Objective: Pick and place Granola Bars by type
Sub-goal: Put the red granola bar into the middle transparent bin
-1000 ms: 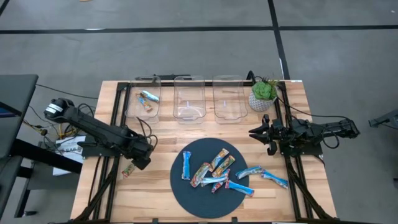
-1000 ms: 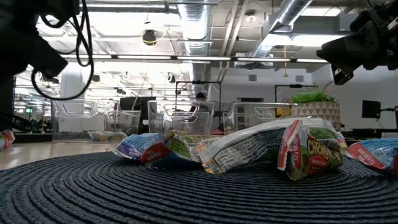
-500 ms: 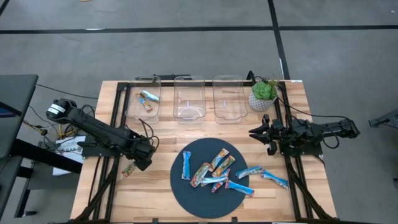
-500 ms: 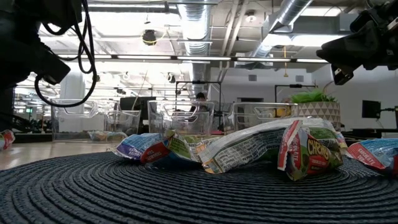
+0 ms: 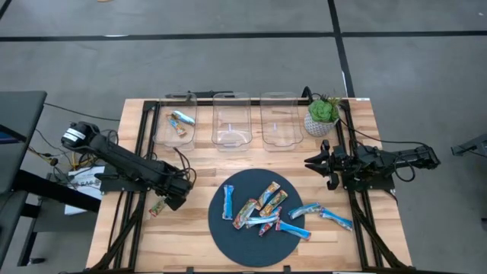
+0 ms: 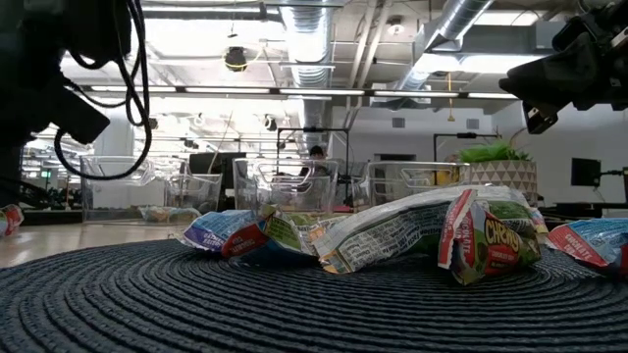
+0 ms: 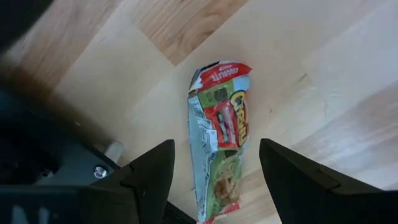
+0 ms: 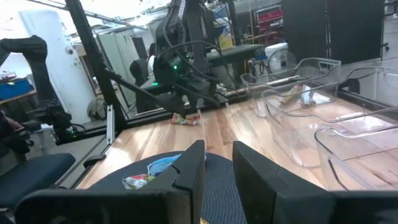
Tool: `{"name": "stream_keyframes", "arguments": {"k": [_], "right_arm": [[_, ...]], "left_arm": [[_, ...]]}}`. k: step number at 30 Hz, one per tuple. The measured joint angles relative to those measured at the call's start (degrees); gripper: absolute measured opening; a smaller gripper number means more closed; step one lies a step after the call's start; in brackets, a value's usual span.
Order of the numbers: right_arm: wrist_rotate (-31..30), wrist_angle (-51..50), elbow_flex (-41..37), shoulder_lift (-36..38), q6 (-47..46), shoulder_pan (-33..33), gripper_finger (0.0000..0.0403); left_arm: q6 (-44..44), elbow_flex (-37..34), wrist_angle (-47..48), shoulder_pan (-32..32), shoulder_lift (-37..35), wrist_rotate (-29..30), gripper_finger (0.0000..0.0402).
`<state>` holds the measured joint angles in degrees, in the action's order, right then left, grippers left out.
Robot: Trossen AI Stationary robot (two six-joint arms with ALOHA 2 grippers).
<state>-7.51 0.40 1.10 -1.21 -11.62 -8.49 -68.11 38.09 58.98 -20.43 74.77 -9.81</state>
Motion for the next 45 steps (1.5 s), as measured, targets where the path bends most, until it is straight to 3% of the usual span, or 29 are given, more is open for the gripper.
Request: {"name": "stream_keyframes", "arguments": {"k": [27,40,45], "right_arm": [[0.0,0.0,0.0,0.0,0.0,0.0,0.0077],[0.0,0.0,0.0,0.0,0.0,0.0,0.0077],[0.0,0.0,0.0,0.0,0.0,0.0,0.0077]], "left_arm": [[-0.2,0.0,-7.1,0.7,8.9,1.1,0.0219],[-0.6,0.0,-8.1,0.7,8.9,2.1,0.0070],[-0.7,0.0,-10.0,1.1,8.8,2.2,0.0045]]}}
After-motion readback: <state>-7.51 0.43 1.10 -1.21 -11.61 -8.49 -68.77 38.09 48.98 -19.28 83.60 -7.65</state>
